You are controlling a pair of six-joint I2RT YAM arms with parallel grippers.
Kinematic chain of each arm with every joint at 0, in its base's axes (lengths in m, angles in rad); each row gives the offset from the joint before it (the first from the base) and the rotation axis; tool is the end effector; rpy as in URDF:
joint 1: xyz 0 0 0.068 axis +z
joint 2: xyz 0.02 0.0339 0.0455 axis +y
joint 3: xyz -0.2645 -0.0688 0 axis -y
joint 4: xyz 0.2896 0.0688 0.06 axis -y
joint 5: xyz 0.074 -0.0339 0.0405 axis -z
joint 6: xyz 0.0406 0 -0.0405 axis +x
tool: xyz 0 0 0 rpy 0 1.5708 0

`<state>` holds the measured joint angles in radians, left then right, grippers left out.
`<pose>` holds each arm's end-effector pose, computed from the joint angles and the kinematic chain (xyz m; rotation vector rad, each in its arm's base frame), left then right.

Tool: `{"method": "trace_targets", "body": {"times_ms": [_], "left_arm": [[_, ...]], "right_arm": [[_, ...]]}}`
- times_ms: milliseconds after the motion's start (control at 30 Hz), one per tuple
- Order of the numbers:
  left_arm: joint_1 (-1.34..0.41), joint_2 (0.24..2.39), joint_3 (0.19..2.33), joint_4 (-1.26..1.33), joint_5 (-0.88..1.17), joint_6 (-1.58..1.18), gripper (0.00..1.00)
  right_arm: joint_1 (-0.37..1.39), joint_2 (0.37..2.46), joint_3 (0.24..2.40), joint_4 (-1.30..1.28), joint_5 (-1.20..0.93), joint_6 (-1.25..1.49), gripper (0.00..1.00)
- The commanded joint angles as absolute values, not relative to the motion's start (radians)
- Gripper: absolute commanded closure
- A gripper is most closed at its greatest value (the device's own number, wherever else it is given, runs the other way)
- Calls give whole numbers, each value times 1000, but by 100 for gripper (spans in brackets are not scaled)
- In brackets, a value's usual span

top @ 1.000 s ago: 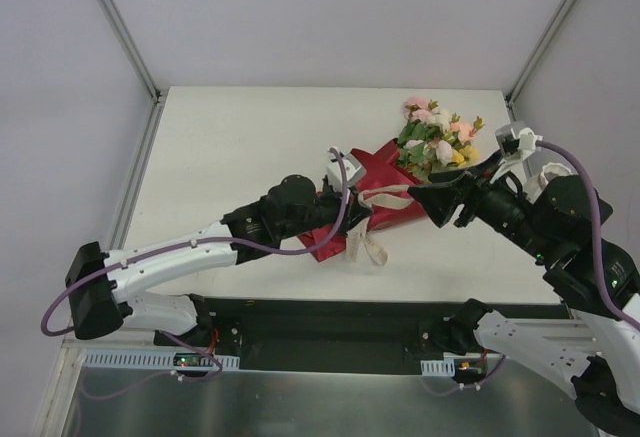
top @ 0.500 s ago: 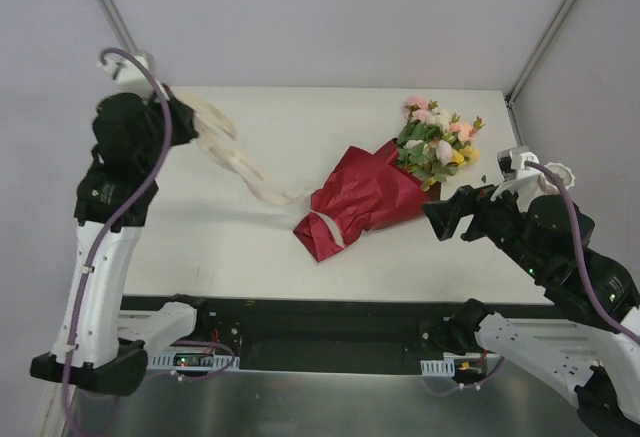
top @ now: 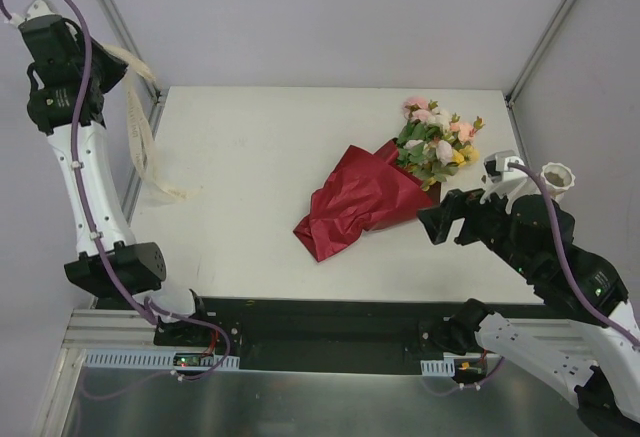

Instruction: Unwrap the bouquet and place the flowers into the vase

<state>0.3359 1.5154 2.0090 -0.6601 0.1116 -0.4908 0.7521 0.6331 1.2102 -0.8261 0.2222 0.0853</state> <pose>0.3269 0.1094 0.5487 -0.6232 1.6255 -0.2107 0.0987 0.0801 0.4503 -0.4474 1.7755 0.3907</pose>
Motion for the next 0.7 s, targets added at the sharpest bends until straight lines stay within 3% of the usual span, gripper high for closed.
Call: {"method": "trace_targets", "body": {"times_ms": [0,600,633,667], "left_arm": [[341,1620,2060,-650,242,-574,100],[414,1815,1649,-584,265,-699,99],[417,1818,1634,-580,264,-719,93],[419,1813,1609,-575,259,-729,71]], "right_arm": [[750,638,1192,-828,218,109,10],[750,661,1105,-824,176,176,9],[750,670,1100,-828,178,179,9],[750,682,1100,-828,178,179,9]]}}
